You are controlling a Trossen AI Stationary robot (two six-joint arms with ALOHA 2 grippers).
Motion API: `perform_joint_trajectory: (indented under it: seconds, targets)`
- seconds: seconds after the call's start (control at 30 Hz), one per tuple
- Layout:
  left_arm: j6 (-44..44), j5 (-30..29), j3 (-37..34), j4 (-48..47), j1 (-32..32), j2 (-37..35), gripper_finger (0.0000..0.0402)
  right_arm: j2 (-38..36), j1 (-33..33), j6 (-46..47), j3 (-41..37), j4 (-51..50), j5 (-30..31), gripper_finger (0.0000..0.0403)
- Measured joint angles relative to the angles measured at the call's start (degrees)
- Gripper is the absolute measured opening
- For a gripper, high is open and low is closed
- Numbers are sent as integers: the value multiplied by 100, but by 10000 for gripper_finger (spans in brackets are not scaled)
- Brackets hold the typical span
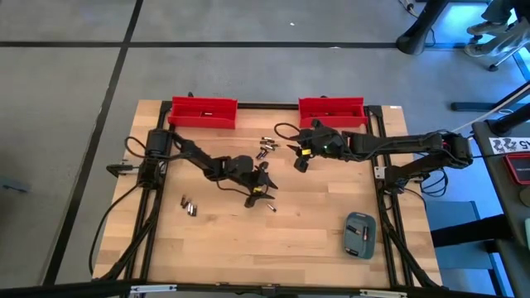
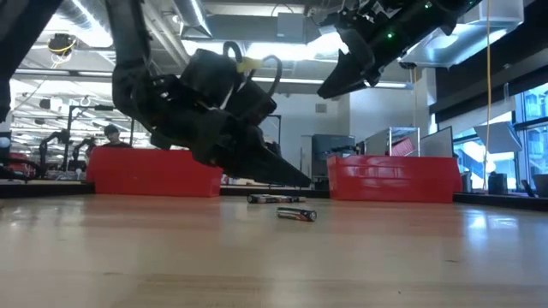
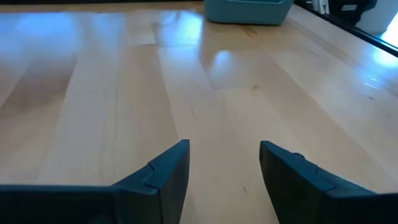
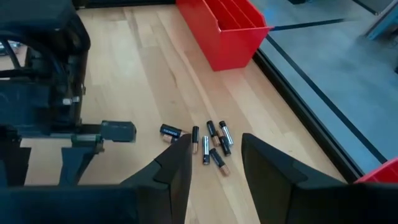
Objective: Sort batteries
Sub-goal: Put the small silver battery into the left red bin
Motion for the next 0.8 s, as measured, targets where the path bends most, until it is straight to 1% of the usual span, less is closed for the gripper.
perform_joint_trajectory:
  seconds: [0.2, 0.47, 0.8]
  targets:
    - [97, 110, 30, -42, 76, 36, 197, 0, 0, -2, 0, 1, 0, 142]
    - [682, 112, 15, -276, 73, 160, 185, 0, 0, -4, 0, 5, -2, 142]
    - [677, 321, 19, 11, 82, 526, 183, 2, 0, -4, 2, 7, -44, 142]
